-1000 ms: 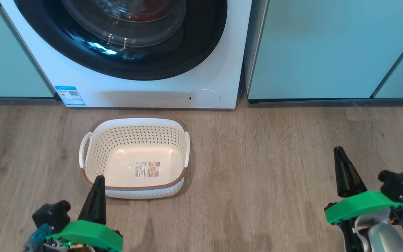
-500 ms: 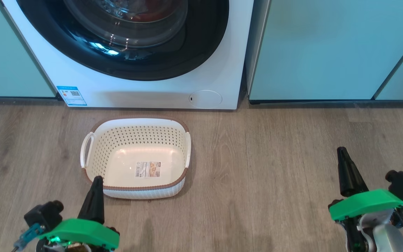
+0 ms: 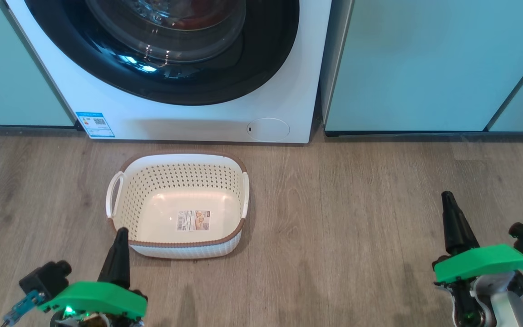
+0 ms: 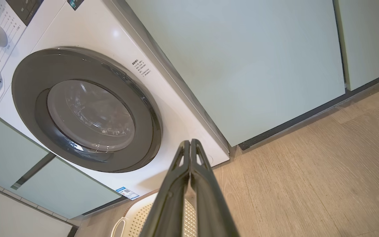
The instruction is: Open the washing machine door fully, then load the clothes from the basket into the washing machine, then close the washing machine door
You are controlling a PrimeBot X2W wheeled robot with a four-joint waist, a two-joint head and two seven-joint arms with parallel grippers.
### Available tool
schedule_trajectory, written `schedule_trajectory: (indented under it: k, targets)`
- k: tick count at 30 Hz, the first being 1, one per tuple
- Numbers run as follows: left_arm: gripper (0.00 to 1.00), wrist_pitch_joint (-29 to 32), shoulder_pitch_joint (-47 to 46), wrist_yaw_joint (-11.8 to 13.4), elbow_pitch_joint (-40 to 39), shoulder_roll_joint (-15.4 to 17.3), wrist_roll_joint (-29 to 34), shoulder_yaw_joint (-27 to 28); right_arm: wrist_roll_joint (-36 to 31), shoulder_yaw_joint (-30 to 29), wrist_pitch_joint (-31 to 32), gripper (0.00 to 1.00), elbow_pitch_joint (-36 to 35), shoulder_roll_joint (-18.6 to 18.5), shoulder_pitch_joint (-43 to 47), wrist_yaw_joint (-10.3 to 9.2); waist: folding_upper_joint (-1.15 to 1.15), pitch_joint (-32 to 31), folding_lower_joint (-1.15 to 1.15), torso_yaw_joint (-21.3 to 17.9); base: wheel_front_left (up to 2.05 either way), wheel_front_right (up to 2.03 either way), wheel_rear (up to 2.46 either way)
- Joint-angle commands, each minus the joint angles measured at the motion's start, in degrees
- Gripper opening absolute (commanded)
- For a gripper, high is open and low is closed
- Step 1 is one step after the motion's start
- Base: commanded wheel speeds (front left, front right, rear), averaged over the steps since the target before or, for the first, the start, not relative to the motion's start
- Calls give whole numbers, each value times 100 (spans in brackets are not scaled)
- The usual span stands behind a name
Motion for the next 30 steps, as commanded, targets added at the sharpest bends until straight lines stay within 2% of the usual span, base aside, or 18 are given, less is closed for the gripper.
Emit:
schedule_trajectory:
  k: [1,30]
  targets:
    - [0,46,-313,-39,-144,28,-146,95,165,-5,33,0,-217,1,-238,0,0,-2,0,3,0,0,0]
    - [0,507,-488,-143,-43,43,-1782,286,1844,-74,505,0,-265,6,-248,-1,0,-40,0,64,0,0,0]
